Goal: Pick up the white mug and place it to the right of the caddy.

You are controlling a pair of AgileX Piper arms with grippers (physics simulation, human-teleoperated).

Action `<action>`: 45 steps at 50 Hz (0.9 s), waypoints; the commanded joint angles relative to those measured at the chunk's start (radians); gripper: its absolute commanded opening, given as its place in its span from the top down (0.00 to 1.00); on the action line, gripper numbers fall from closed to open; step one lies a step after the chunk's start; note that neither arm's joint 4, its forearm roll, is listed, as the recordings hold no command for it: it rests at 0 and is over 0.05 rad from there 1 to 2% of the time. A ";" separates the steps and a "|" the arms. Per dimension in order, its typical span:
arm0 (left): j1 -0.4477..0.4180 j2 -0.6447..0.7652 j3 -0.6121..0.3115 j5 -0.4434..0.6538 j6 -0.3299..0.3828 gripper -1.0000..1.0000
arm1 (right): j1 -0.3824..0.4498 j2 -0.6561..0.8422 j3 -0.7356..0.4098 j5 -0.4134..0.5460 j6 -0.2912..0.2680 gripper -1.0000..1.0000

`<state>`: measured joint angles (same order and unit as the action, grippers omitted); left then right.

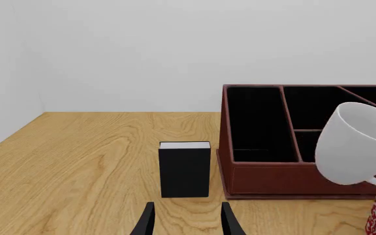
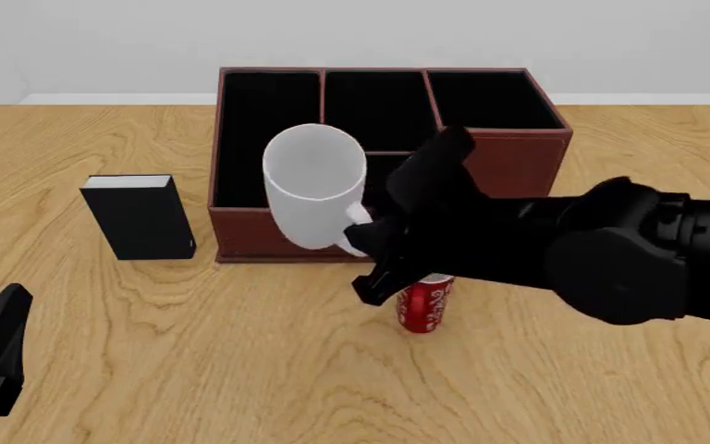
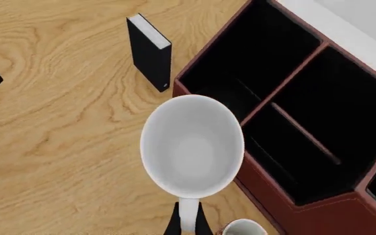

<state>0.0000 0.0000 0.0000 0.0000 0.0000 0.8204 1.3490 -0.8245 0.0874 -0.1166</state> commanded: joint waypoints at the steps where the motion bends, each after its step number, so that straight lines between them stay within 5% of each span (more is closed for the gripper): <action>1: 0.000 0.000 0.000 0.000 0.000 0.00 | -0.030 -0.117 0.009 0.042 -0.014 1.00; 45: 0.000 0.000 0.000 0.000 0.000 0.00 | -0.283 -0.439 0.096 0.203 -0.008 1.00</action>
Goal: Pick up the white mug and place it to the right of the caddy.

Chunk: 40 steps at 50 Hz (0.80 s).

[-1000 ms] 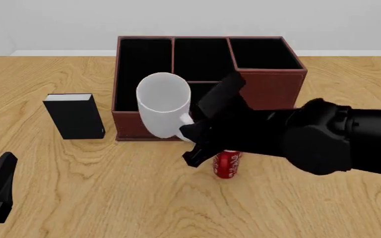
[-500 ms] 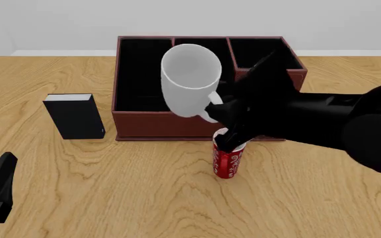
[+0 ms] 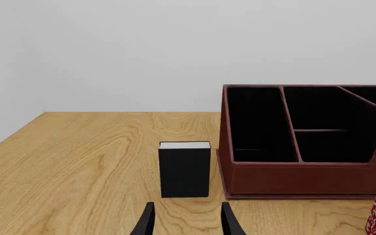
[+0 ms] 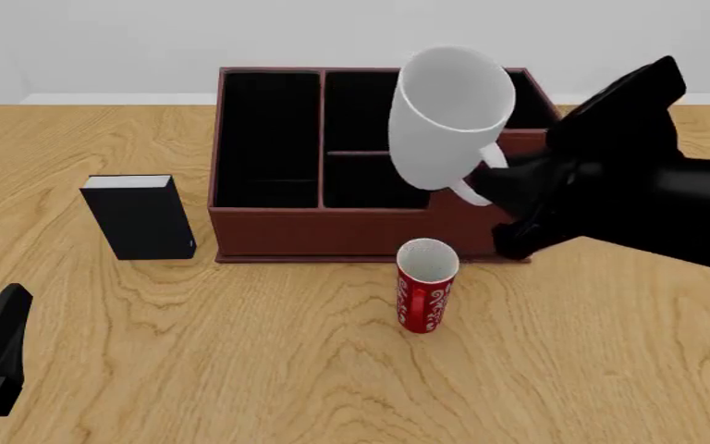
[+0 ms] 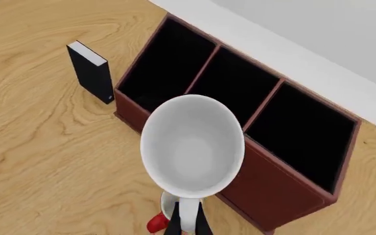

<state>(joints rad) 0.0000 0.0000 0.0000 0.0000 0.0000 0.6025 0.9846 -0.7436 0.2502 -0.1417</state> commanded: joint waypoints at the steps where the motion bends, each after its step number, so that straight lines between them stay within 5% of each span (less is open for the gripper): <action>1: 0.000 0.000 0.000 0.000 0.000 0.00 | -0.076 -0.084 0.020 0.045 0.017 1.00; 40: 0.000 0.000 0.000 0.000 0.000 0.00 | -0.369 -0.352 0.121 0.208 0.059 1.00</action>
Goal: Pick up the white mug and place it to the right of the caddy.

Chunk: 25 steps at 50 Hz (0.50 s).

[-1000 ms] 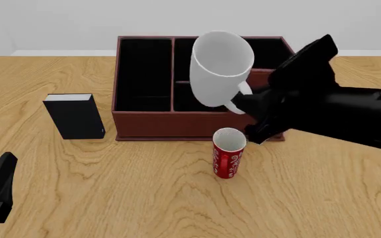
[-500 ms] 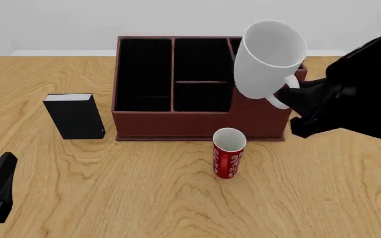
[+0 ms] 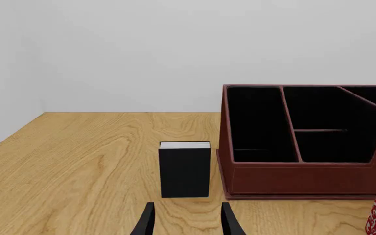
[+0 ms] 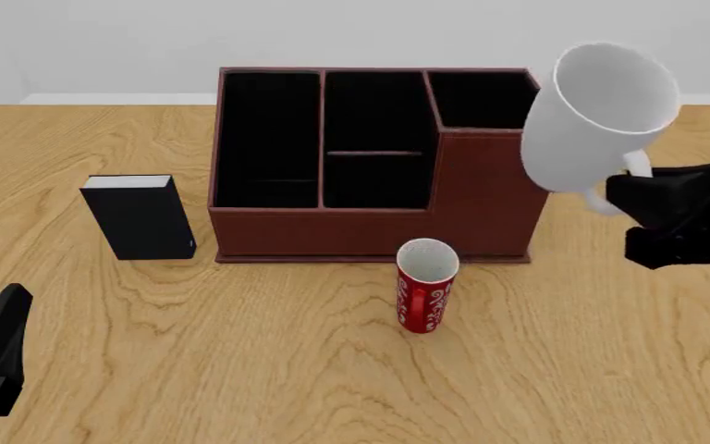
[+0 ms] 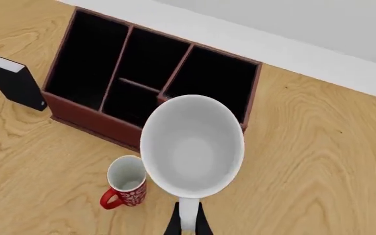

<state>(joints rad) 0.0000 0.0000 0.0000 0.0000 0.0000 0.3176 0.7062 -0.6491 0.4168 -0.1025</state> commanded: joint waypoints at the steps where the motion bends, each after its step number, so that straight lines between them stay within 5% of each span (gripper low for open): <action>1: 0.000 0.000 0.000 0.000 0.000 0.00 | -0.090 -0.079 0.030 0.043 0.021 1.00; 25: 0.000 0.000 0.000 0.000 0.000 0.00 | -0.244 -0.160 0.038 0.106 0.017 1.00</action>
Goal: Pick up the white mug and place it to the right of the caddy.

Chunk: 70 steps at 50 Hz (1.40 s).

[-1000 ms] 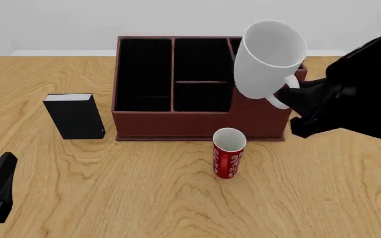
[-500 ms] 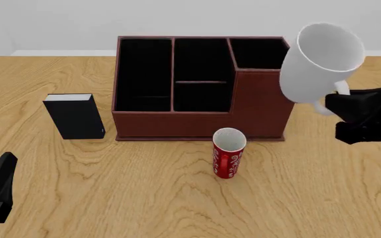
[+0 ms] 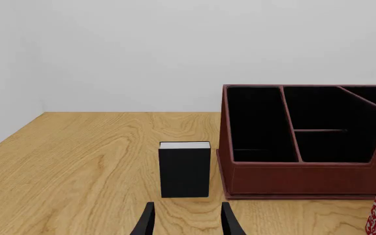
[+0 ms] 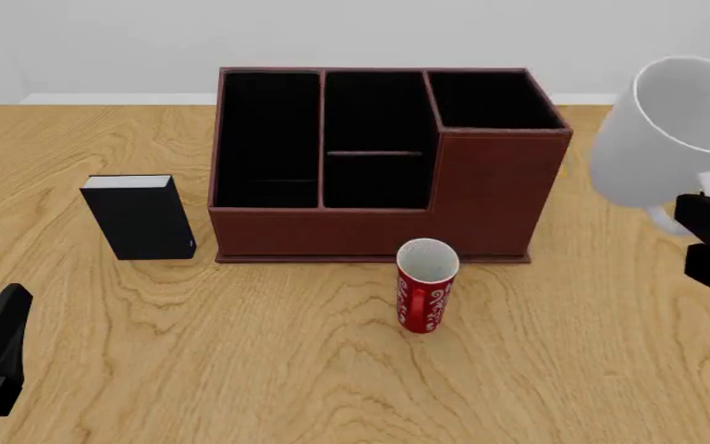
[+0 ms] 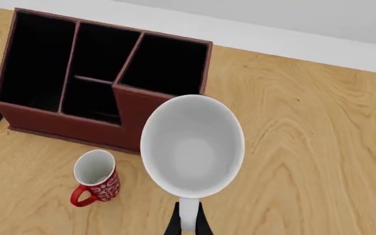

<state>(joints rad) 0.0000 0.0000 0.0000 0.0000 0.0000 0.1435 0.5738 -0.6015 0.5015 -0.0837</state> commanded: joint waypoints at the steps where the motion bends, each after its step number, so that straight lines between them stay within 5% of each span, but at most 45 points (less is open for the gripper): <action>1: 0.000 0.000 0.000 0.000 0.000 0.00 | -0.079 -0.027 -0.011 0.022 -0.006 1.00; 26: 0.000 0.000 0.000 0.000 0.000 0.00 | -0.197 0.072 -0.088 -0.012 -0.015 1.00; 70: 0.000 0.000 0.000 0.000 0.000 0.00 | -0.244 0.507 -0.365 -0.101 -0.016 1.00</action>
<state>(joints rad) 0.0000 0.0000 0.0000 0.0000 0.0000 -0.0936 0.9852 -0.9147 0.4260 -0.1147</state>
